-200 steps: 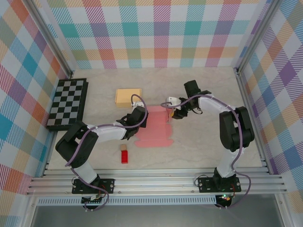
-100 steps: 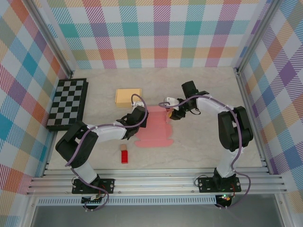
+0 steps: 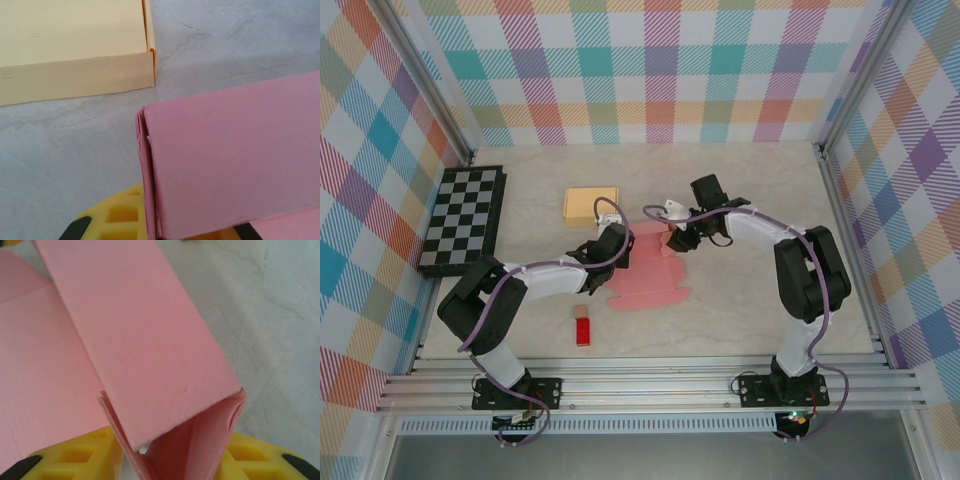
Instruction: Fold the paper box
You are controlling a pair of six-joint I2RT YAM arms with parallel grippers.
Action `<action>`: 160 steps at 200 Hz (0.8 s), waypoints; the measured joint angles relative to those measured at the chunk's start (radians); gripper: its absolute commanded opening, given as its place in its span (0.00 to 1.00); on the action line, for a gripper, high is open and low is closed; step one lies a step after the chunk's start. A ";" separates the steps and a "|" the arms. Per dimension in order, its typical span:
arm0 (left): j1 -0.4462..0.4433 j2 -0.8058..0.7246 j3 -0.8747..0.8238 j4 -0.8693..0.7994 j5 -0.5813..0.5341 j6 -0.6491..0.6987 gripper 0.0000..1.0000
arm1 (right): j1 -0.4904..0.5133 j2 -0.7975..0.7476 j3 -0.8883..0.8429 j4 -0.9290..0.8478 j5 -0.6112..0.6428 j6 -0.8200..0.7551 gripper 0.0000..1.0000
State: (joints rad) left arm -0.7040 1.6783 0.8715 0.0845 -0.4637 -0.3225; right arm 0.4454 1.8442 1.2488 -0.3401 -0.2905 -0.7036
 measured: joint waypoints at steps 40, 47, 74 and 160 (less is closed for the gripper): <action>0.000 0.000 0.026 -0.056 0.003 -0.084 0.00 | 0.034 0.000 -0.024 0.089 0.101 0.214 0.41; 0.000 0.000 0.030 -0.066 0.002 -0.100 0.00 | 0.038 0.000 -0.029 0.104 0.115 0.251 0.40; 0.000 0.000 0.049 -0.112 0.002 -0.163 0.00 | 0.053 0.000 -0.045 0.161 0.161 0.373 0.38; 0.000 -0.006 0.089 -0.222 0.018 -0.270 0.00 | 0.103 0.000 -0.112 0.352 0.186 0.527 0.44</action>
State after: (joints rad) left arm -0.7036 1.6722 0.9607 -0.1375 -0.4461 -0.5922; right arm 0.5480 1.8442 1.1366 0.0124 -0.1047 -0.1764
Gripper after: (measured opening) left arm 0.074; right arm 0.427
